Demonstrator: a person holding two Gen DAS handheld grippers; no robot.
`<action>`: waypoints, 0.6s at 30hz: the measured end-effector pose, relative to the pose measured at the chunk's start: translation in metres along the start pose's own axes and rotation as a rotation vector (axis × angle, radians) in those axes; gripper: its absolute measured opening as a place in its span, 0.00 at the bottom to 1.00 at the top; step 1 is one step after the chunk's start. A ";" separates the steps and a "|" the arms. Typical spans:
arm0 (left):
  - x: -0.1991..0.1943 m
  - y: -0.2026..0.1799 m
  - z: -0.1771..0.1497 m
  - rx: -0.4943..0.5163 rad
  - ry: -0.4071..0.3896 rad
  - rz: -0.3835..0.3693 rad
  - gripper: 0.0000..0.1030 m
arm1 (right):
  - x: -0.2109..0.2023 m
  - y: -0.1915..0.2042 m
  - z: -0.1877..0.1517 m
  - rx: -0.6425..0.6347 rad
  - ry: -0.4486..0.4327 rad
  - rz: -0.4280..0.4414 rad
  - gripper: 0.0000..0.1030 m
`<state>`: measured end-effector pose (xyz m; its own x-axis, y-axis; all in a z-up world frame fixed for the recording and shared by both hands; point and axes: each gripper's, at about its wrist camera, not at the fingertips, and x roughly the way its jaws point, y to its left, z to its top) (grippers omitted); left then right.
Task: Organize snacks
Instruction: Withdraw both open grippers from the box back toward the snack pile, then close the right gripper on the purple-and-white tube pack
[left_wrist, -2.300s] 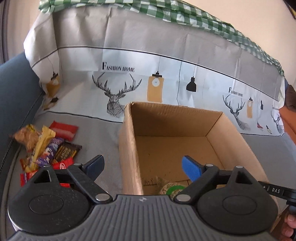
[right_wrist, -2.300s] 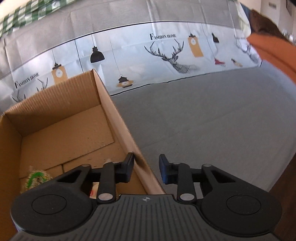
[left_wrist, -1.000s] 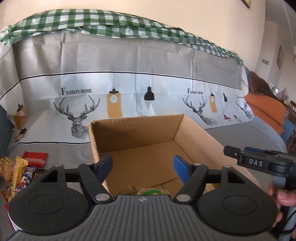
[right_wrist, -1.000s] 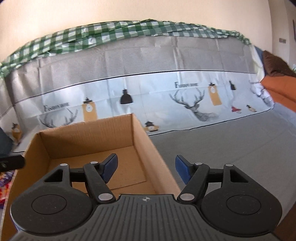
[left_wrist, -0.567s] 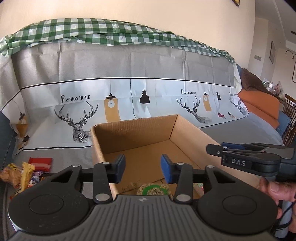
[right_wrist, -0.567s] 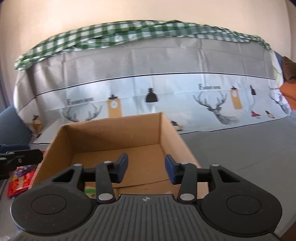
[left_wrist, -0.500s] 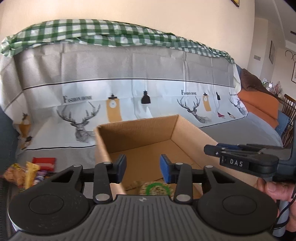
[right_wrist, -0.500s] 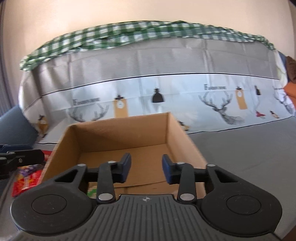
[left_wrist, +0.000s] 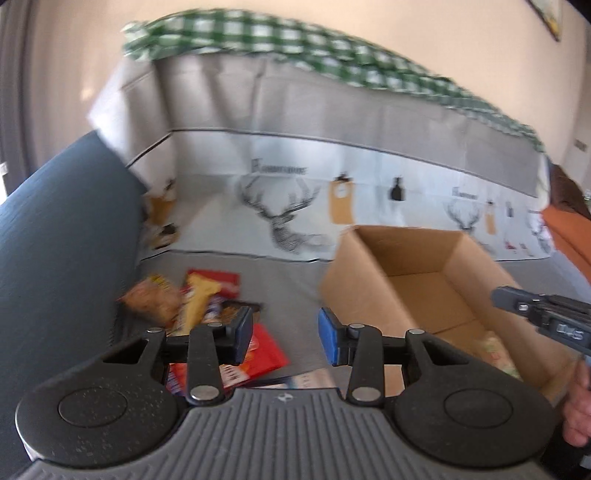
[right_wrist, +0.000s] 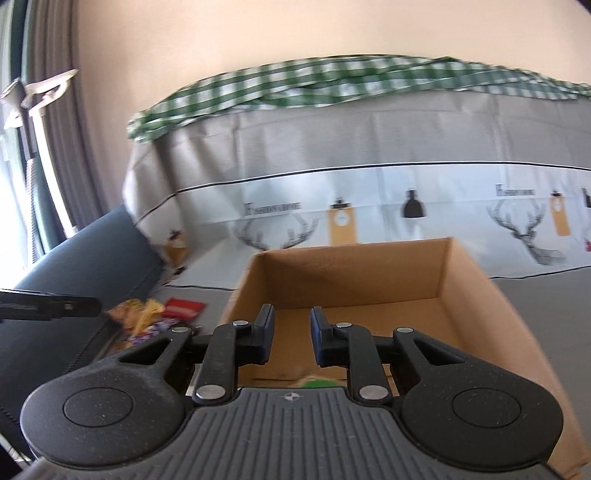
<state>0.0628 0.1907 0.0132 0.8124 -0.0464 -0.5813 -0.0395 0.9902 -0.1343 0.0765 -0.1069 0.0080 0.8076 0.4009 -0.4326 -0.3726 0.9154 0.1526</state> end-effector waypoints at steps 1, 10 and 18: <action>0.002 0.004 -0.001 -0.006 0.005 0.007 0.42 | 0.001 0.007 0.000 -0.011 0.001 0.020 0.22; 0.019 0.036 -0.012 -0.054 0.058 0.051 0.43 | 0.016 0.078 -0.011 -0.131 0.009 0.118 0.22; 0.018 0.062 -0.009 -0.153 0.046 0.081 0.43 | 0.036 0.151 -0.035 -0.259 0.028 0.181 0.22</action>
<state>0.0697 0.2503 -0.0135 0.7755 0.0235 -0.6309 -0.1948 0.9595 -0.2038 0.0329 0.0447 -0.0159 0.7058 0.5519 -0.4442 -0.6161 0.7876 -0.0003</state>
